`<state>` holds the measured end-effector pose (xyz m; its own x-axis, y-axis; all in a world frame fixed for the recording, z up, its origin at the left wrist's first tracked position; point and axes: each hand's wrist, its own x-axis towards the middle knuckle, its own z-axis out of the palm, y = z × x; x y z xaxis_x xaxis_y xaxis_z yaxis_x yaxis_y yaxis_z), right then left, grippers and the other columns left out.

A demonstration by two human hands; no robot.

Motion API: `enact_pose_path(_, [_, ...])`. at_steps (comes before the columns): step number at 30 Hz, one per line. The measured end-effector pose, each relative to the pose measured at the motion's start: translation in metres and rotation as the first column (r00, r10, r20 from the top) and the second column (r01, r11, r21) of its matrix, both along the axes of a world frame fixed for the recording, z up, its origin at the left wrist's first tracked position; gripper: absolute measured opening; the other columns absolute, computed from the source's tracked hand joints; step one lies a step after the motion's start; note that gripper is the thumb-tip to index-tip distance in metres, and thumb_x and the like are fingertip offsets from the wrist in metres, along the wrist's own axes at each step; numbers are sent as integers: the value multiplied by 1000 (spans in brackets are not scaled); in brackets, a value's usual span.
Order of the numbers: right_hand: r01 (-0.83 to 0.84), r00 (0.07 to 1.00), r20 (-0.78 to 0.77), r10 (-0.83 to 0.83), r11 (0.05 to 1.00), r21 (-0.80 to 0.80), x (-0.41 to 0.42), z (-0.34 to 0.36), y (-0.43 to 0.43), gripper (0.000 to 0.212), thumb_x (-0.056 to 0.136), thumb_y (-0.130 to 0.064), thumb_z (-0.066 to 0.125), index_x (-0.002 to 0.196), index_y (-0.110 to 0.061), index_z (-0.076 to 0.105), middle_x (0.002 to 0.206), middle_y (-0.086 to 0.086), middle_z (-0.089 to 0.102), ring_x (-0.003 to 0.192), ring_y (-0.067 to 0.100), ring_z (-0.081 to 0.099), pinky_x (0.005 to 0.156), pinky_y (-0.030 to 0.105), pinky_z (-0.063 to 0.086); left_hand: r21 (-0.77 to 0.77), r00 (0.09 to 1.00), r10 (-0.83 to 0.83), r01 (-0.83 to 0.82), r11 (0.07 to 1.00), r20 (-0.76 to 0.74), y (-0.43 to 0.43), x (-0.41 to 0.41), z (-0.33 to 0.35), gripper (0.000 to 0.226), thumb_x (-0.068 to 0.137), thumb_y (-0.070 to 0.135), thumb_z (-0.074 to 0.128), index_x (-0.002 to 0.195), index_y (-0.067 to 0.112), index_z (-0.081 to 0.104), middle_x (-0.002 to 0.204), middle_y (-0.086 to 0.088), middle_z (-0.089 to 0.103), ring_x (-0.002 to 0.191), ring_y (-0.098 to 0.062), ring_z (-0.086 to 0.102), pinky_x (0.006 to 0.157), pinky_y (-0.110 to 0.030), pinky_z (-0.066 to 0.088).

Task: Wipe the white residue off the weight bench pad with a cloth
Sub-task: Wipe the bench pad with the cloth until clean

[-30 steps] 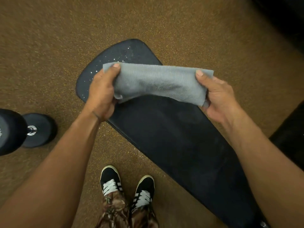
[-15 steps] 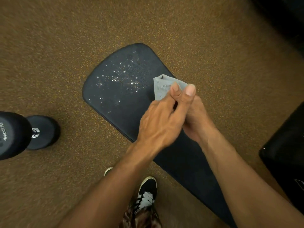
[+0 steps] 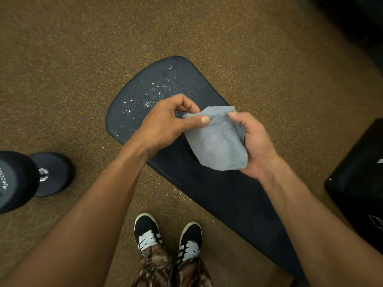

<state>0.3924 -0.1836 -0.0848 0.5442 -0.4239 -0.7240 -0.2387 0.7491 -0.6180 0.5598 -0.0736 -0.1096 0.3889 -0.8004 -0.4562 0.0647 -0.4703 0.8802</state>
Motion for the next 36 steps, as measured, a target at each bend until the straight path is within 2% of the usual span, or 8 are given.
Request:
enact_pose_path(8, [8,978,207,-30,994,107,0,-11,-3,39,94,-30,52,124,-9,66,126,15,64,115,30,62,102,46,48,-92,977,-136,122,988,-167,-14,23,-2,35,76,52,84,95,27,69,101,-1,69,95,-15,66,87,-46,59])
enact_pose_path(12, [-87,986,158,60,982,167,6,-16,-10,57,83,-19,68,138,-8,57,130,19,62,114,32,64,96,45,54,-137,976,-89,62,989,-198,-15,26,-15,26,82,33,82,87,21,60,81,5,62,77,-9,60,67,-30,56])
enact_pose_path(16, [-76,994,-78,82,994,76,26,-20,-15,42,86,-9,68,128,-7,62,122,17,70,108,34,69,91,51,57,-84,970,57,-38,996,237,-23,18,-27,19,92,37,66,110,31,61,104,8,69,94,-14,64,85,-38,52])
enact_pose_path(19, [134,972,-163,-169,970,-204,50,-18,-30,23,91,-7,64,113,-10,66,96,3,78,94,21,74,78,38,59,34,720,-63,55,998,691,-22,7,-32,43,102,38,48,143,29,50,144,2,57,132,-22,52,110,-43,39])
enact_pose_path(23, [-73,979,-185,-86,699,-711,70,-7,-74,26,98,-13,50,114,-32,58,105,-13,68,91,3,66,81,30,56,341,473,-310,23,940,825,-15,2,-45,63,100,62,28,154,30,37,163,-11,31,150,-40,24,117,-67,18])
enact_pose_path(28, [-753,522,-801,293,-282,-594,81,-64,-88,61,94,-13,40,154,-20,33,159,8,35,145,35,35,113,55,35,410,465,-348,-33,912,814,-7,-19,-60,76,97,73,16,156,29,34,165,-11,27,152,-42,17,115,-74,12])
enact_pose_path(30, [-814,347,-876,336,-356,-459,73,-88,-79,75,94,-11,44,160,-24,10,169,6,1,154,39,5,121,60,18,406,461,-333,-64,912,822,-1,-25,-65,78,96,74,14,158,30,30,166,-9,25,153,-41,15,114,-76,9])
enact_pose_path(36, [-732,545,-765,343,-251,-634,90,-102,-86,60,105,-14,44,160,-22,20,168,11,4,154,30,13,123,36,14,417,416,-350,-81,905,840,11,-28,-75,90,88,87,15,160,32,23,169,-3,17,156,-36,8,111,-78,6])
